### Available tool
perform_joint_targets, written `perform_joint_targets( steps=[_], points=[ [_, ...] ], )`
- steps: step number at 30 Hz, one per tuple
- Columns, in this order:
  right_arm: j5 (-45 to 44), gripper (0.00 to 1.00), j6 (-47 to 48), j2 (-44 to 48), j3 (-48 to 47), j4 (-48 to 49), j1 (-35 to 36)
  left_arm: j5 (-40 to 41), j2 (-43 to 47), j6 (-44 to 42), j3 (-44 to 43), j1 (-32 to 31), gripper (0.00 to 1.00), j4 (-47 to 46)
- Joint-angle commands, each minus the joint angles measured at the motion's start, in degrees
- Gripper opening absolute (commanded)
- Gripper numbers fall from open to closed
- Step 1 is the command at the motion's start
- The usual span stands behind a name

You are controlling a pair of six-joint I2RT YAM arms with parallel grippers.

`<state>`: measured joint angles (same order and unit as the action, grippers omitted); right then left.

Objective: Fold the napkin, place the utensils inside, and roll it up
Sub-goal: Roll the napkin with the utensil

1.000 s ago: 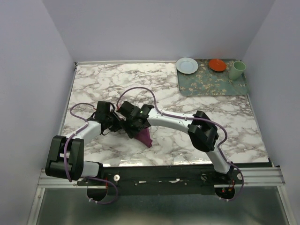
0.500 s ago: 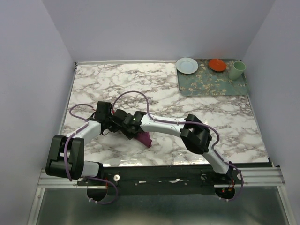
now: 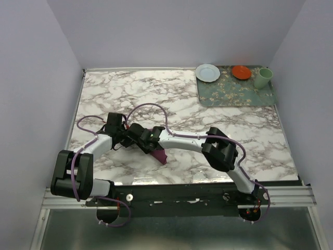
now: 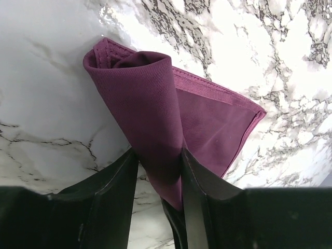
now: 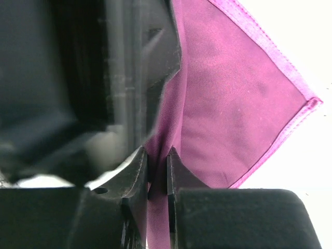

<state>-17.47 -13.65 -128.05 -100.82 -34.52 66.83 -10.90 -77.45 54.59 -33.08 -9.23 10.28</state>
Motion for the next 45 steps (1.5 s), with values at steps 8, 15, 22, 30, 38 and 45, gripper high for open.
perform_joint_targets(
  steps=[8,15,22,30,38,45],
  points=[
    [45.9,0.13,-1.8,-0.9,10.3,12.4,-15.2,1.3,5.6,-8.6,-4.5,-0.3,0.77,9.2],
    [68.6,0.13,-6.0,-9.1,4.9,12.3,-23.8,-2.6,4.3,-5.7,-2.9,-0.8,0.80,4.8],
    [78.6,0.15,-9.2,-14.7,1.0,12.2,-25.0,-3.1,-3.4,-5.5,-5.9,-2.6,0.78,1.8],
    [81.2,0.17,-9.5,-15.7,-0.2,12.2,-25.4,1.1,-8.9,-7.9,-6.8,-2.5,0.56,0.4],
    [70.5,0.35,-3.8,-12.4,-5.1,2.4,-25.5,-0.6,-7.7,-6.6,-4.4,-2.5,0.43,-0.6],
    [46.4,0.57,-0.3,-0.5,-4.4,-6.9,-22.7,-0.6,-5.3,-6.2,-4.1,-2.5,0.42,0.4]
  ],
)
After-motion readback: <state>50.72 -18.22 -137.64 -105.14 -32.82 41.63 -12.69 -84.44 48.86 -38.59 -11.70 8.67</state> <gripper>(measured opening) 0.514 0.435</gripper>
